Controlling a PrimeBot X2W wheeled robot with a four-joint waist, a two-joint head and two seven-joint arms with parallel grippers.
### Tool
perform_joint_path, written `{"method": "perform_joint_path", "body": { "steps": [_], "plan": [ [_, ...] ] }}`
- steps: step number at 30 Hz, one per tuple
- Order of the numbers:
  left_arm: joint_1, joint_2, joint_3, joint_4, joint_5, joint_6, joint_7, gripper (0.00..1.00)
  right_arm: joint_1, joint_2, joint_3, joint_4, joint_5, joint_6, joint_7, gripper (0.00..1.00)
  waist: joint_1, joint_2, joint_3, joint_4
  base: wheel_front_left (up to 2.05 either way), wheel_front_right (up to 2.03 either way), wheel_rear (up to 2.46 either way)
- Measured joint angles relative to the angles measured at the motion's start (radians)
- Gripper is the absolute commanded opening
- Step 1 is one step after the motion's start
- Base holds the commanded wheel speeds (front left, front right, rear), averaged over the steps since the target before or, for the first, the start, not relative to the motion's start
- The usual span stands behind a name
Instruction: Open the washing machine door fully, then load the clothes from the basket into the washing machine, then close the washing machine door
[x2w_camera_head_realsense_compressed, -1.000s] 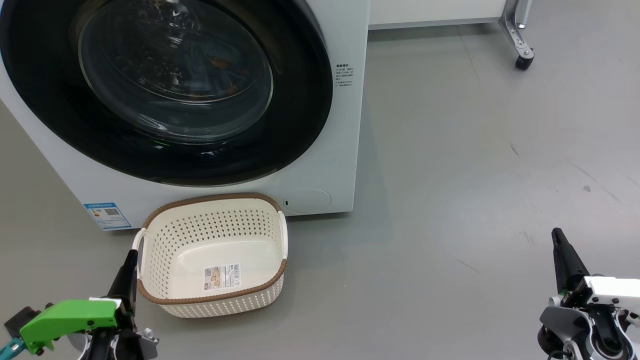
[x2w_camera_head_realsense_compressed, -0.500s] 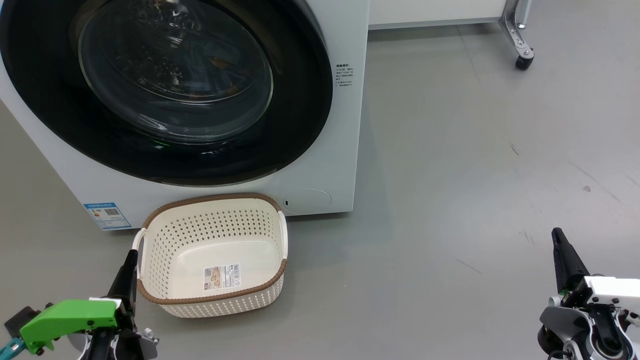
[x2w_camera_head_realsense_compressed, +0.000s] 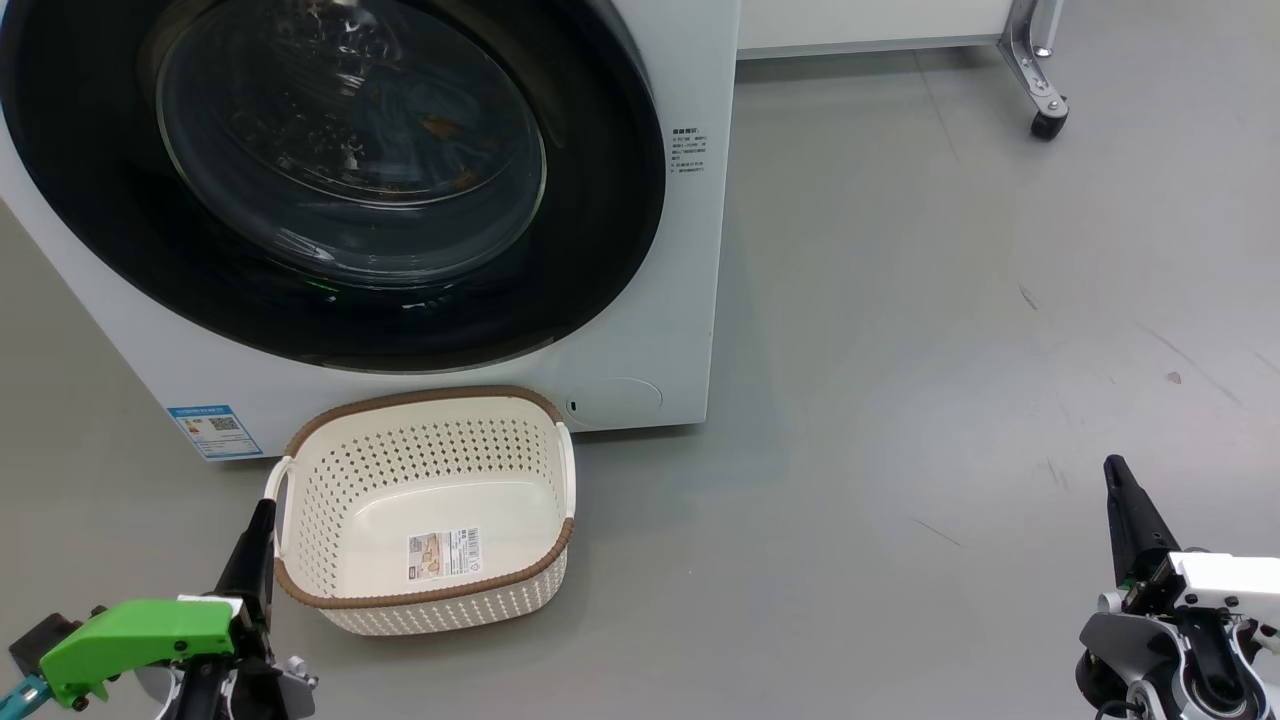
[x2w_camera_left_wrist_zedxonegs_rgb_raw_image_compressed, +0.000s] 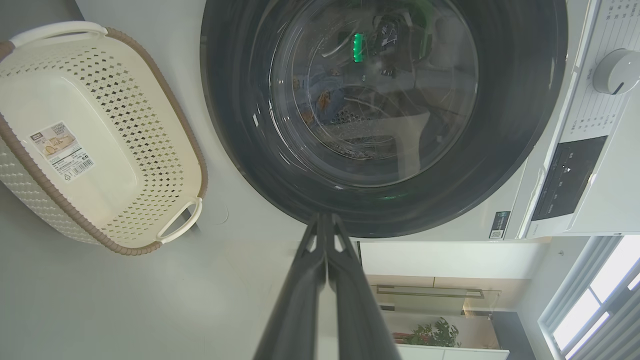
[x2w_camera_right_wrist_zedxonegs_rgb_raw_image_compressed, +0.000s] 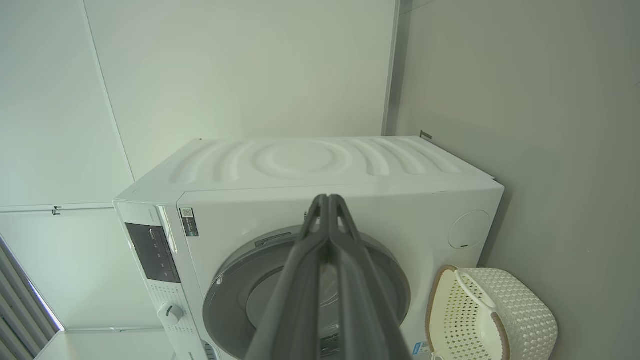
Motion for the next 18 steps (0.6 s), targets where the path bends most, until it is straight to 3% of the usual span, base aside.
{"method": "perform_joint_path", "body": {
  "steps": [18],
  "plan": [
    [0.0,0.0,0.0,0.0,0.0,0.0,0.0,0.0,0.0,0.001,-0.002,-0.001,-0.003,0.0,0.003,0.0,0.0,0.0,0.0,0.0,0.0,0.0,0.0]
  ]
}}
